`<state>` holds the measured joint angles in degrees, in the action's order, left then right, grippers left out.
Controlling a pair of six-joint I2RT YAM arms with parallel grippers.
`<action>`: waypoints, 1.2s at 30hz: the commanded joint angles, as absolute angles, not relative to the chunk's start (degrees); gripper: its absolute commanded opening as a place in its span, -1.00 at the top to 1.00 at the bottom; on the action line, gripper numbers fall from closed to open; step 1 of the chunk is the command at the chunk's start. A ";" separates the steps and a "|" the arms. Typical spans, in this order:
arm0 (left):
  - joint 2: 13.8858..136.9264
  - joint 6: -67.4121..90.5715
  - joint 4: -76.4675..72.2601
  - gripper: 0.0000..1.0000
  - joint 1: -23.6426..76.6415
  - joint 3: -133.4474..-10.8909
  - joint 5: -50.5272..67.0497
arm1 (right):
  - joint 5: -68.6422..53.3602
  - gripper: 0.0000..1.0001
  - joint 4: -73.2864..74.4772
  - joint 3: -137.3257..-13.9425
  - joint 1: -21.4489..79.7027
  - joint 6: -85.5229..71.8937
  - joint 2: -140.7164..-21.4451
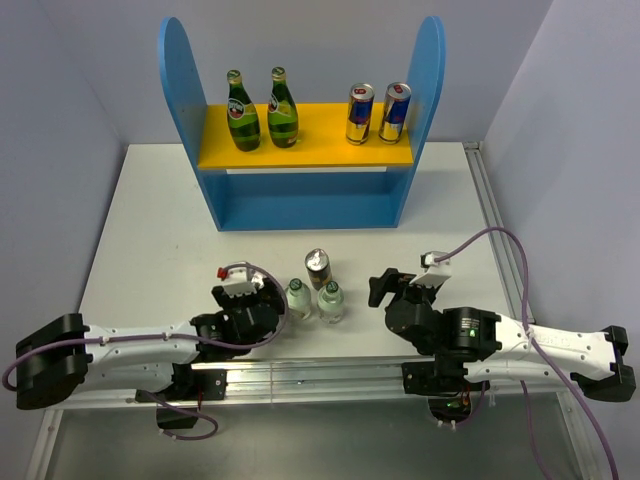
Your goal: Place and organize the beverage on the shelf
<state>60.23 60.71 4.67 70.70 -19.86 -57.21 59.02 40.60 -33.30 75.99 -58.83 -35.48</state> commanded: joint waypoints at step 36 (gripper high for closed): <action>82.96 21.80 -36.64 0.99 40.97 -39.46 -45.71 | 63.54 -0.82 32.17 -29.97 76.38 -54.67 -34.63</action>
